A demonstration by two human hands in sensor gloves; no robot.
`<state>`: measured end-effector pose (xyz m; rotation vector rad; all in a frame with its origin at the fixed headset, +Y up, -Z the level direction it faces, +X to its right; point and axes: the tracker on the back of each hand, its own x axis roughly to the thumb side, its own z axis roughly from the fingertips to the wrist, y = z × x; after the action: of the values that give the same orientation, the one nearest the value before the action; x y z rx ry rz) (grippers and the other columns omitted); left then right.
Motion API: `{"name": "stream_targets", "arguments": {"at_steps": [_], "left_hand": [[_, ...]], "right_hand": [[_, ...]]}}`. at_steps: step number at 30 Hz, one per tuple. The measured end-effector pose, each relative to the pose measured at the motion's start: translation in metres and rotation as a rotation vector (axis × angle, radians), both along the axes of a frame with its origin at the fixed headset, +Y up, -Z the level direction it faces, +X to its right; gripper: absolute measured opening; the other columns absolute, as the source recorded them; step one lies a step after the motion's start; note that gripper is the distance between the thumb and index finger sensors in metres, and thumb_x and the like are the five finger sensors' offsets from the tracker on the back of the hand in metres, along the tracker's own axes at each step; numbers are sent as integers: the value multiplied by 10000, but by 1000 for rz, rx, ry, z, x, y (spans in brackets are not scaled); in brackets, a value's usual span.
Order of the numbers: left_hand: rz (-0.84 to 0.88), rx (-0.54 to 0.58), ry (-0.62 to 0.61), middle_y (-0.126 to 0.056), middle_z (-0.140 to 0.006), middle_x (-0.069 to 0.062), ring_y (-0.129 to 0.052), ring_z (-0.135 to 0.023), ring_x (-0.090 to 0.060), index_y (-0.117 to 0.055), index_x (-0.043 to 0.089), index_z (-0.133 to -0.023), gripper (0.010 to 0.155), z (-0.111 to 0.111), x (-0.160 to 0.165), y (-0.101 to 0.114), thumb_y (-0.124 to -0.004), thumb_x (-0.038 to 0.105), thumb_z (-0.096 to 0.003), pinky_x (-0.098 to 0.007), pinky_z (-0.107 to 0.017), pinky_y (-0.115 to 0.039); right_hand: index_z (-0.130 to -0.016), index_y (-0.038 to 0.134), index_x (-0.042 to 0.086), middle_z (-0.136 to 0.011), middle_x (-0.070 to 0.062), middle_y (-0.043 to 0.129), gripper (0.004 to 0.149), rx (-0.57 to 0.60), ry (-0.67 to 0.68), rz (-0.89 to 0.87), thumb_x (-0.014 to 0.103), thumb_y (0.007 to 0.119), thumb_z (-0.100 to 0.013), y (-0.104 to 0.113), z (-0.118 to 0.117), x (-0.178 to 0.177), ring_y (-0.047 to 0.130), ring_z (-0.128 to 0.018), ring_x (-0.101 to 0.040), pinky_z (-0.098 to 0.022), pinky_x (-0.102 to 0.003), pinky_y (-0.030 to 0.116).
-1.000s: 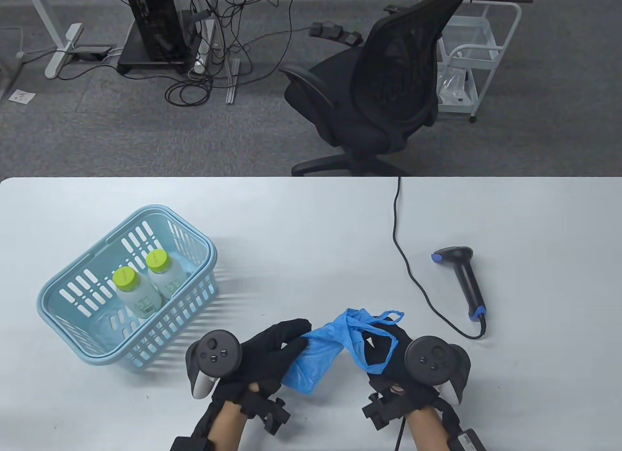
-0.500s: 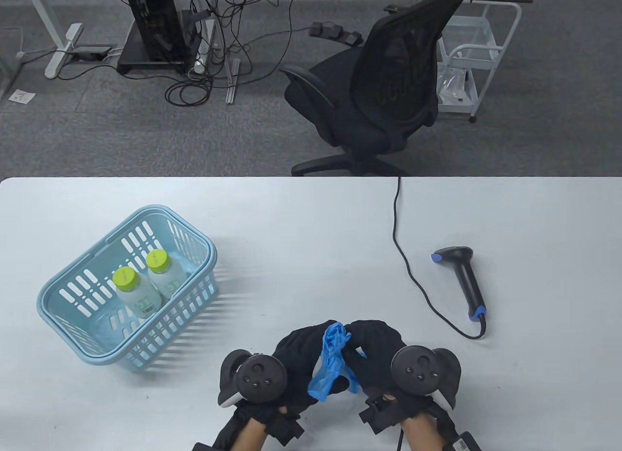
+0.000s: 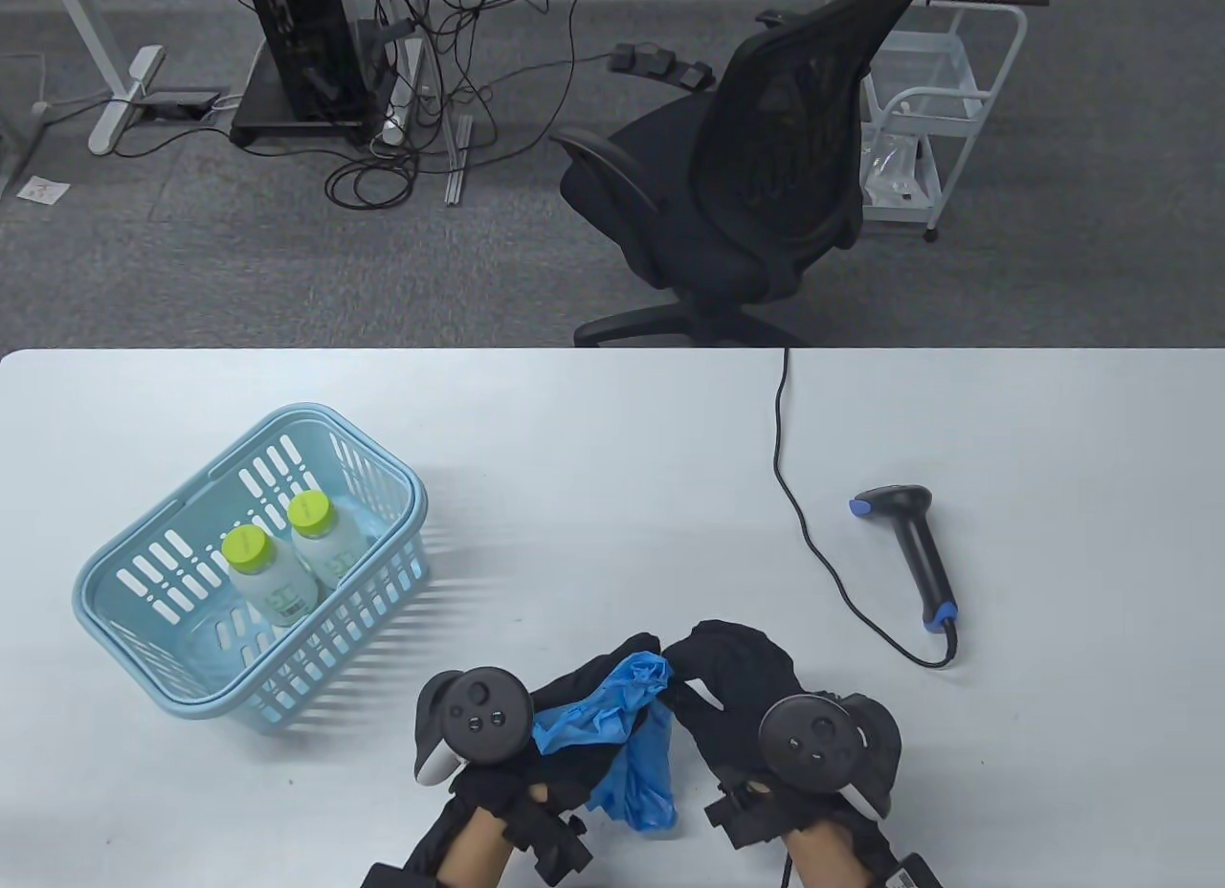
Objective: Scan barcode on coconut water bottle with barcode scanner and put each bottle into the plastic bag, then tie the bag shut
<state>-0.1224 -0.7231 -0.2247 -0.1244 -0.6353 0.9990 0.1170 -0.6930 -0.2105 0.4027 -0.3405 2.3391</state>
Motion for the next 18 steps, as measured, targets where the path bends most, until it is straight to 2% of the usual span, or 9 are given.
{"name": "stream_targets", "arguments": {"at_steps": [5,7,9,10,11,13,15,17,18], "left_hand": [[53,-36,26,-745,-1169,-46,-795,-1041,-381,-537,189,-1210,568,-6,-14,-4,-587,367,-673,-685,-754,-583],[53,-37,40,-765,-1156,-49,-807,-1031,-385,-579,195,-1194,547,-6,-14,-4,-587,358,-672,-685,-749,-592],[38,-12,89,-772,-1153,-58,-811,-1024,-392,-590,185,-1189,546,-5,-14,-4,-591,363,-672,-680,-743,-605],[24,9,119,-776,-1149,-60,-815,-1019,-394,-596,181,-1186,547,-4,-14,-3,-594,366,-671,-676,-739,-612],[9,32,143,-783,-1144,-61,-822,-1011,-393,-598,178,-1184,549,-4,-15,-2,-595,372,-670,-669,-736,-622],[1,53,175,-793,-1133,-67,-833,-999,-388,-608,175,-1179,547,-3,-15,-1,-596,377,-670,-660,-730,-637],[10,64,200,-816,-1113,-67,-852,-979,-387,-633,170,-1168,544,-2,-15,1,-605,385,-668,-650,-723,-652],[-1,96,224,-840,-1089,-60,-876,-952,-380,-656,166,-1154,535,0,-13,3,-612,385,-668,-639,-710,-675],[-8,109,232,-850,-1077,-54,-889,-939,-373,-668,171,-1146,532,0,-13,4,-614,392,-666,-632,-706,-685]], "right_hand": [[-847,815,255,-872,8,892,360,-82,-98,-42,389,822,-513,-5,-8,21,821,-926,-322,-704,-607,613],[-906,754,270,-981,-53,796,377,-129,-146,-40,361,772,-541,-8,-8,24,766,-952,-369,-708,-627,580],[-1017,640,203,-1068,-111,686,574,-101,-79,-77,514,687,-537,-10,-8,26,688,-988,-410,-718,-649,540],[-1067,572,149,-1102,-152,632,730,-99,36,-152,623,630,-516,-11,-8,24,640,-1004,-443,-717,-667,517],[-1081,558,110,-1108,-188,616,798,-98,107,-210,661,618,-506,-11,-7,20,616,-1002,-476,-709,-686,496],[-1112,503,59,-1136,-229,558,961,-123,159,-245,751,634,-457,-11,-5,13,558,-1020,-519,-712,-720,451],[-1126,456,61,-1154,-233,514,1031,-137,194,-134,775,690,-420,-10,-4,4,530,-1031,-530,-714,-729,435],[-1134,411,69,-1170,-220,471,1078,-151,184,106,783,714,-385,-12,-1,-9,513,-1044,-517,-726,-725,424],[-1123,439,71,-1159,-209,499,1044,-125,163,173,752,741,-392,-14,0,-14,541,-1037,-506,-722,-718,438]]}}
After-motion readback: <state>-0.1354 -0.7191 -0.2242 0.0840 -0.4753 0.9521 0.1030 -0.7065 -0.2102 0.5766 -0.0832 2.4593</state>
